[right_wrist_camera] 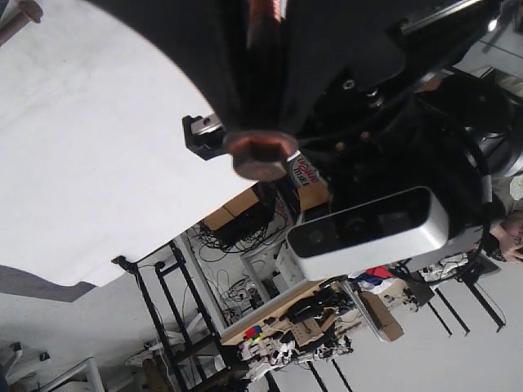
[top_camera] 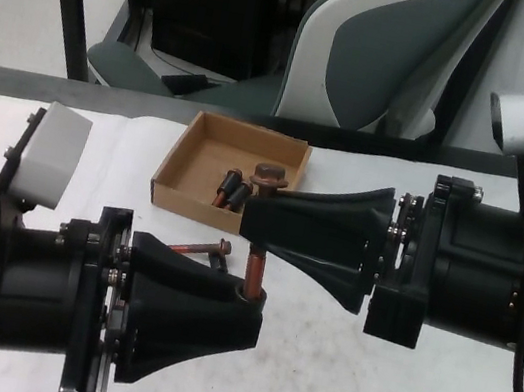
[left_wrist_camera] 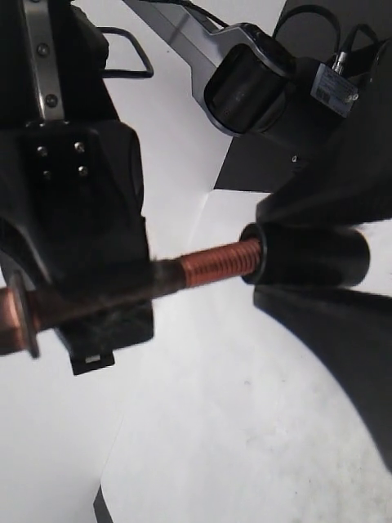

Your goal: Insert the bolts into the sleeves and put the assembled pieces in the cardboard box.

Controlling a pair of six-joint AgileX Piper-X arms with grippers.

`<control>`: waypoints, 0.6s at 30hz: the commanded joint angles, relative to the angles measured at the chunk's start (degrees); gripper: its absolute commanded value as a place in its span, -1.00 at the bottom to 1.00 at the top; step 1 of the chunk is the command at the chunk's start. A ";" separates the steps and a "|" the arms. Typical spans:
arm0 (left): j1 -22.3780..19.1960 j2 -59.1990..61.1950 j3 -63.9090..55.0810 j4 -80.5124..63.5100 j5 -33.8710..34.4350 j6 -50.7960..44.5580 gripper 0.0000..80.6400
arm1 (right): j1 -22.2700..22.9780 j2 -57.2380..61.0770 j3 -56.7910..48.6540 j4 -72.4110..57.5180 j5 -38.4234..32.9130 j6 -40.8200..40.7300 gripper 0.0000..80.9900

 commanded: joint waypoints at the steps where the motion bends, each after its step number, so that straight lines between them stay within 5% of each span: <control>1: -0.23 -0.01 -0.67 -2.03 2.09 -2.31 -0.98 | 0.00 -0.12 -0.60 -0.37 0.73 -1.08 -0.99; 18: -0.23 -0.01 -0.67 -7.12 -2.62 -18.72 -0.98 | 0.00 -0.12 -0.60 -0.37 0.71 -1.92 -0.99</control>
